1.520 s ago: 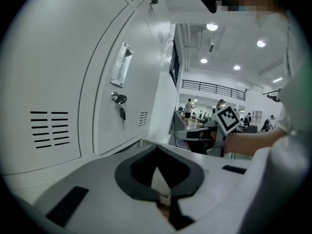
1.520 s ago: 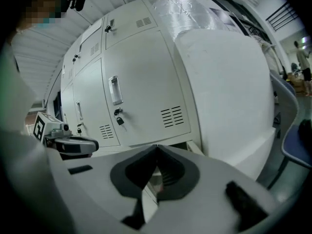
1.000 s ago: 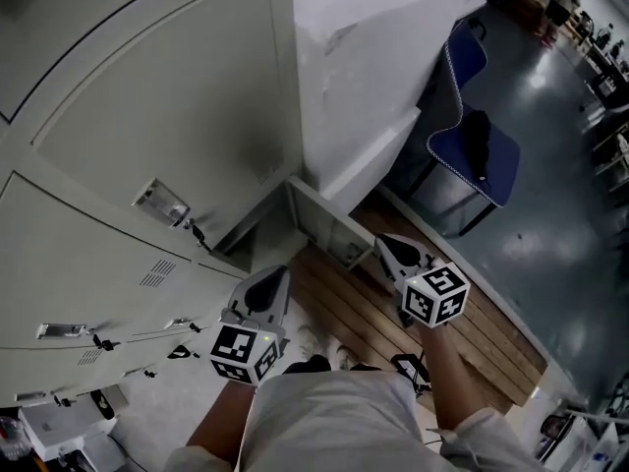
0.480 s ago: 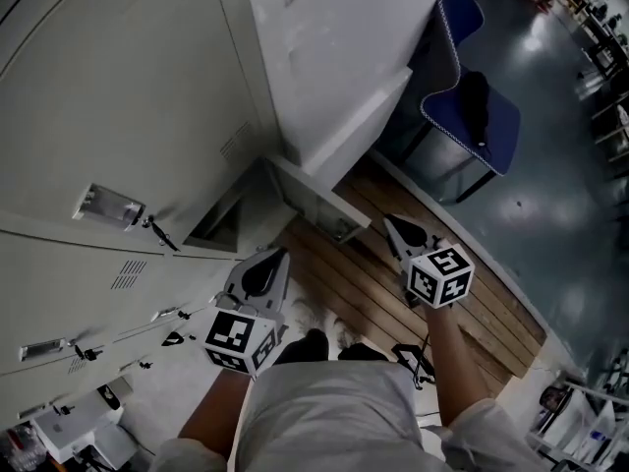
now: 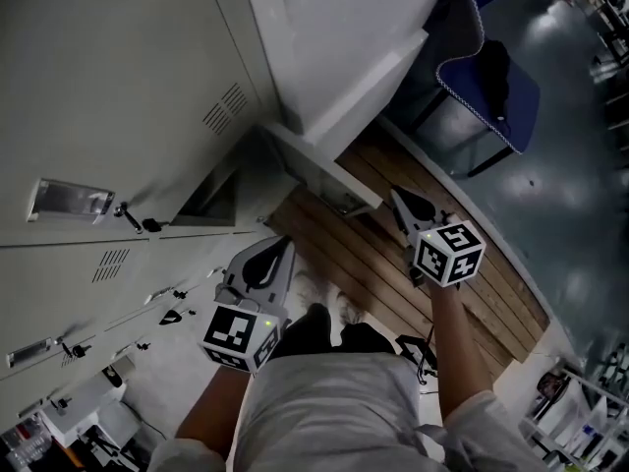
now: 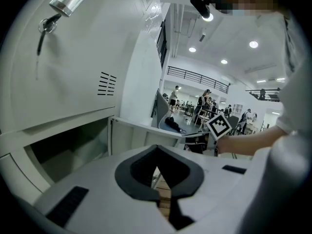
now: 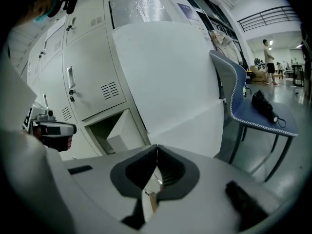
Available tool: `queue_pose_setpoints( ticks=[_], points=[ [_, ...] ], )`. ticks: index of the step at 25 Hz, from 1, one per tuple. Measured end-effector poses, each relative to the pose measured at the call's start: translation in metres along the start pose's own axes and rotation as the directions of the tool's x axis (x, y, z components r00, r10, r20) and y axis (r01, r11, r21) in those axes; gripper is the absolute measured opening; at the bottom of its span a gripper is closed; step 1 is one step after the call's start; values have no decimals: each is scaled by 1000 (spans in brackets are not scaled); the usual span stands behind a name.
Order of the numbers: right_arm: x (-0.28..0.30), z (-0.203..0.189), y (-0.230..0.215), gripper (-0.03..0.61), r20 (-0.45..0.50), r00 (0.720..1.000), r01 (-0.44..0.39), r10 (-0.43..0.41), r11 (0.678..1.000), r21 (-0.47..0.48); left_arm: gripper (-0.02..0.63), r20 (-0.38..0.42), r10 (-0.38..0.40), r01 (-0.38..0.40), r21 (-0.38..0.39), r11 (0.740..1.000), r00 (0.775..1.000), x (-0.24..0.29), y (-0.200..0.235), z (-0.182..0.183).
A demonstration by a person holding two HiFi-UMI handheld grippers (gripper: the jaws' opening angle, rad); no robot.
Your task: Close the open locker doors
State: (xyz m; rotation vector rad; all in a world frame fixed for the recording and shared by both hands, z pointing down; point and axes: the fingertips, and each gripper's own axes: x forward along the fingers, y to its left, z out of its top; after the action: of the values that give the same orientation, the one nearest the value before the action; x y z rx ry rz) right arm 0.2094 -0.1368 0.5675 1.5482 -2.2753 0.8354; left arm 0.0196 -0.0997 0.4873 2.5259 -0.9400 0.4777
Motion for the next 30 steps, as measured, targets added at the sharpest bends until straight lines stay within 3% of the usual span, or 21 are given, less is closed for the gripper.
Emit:
queue_pose_setpoints(
  ticks=[20,30],
  points=[
    [25,-13,18,28,-74,993,-88,87,996,-18,14,12,33,-33,-29,999,999,-15,8,-11],
    [28,-28,64,28,-114,975,-192,190,981,-10,14,28,69,-68,-51,996,997,-34,7,-17]
  ],
)
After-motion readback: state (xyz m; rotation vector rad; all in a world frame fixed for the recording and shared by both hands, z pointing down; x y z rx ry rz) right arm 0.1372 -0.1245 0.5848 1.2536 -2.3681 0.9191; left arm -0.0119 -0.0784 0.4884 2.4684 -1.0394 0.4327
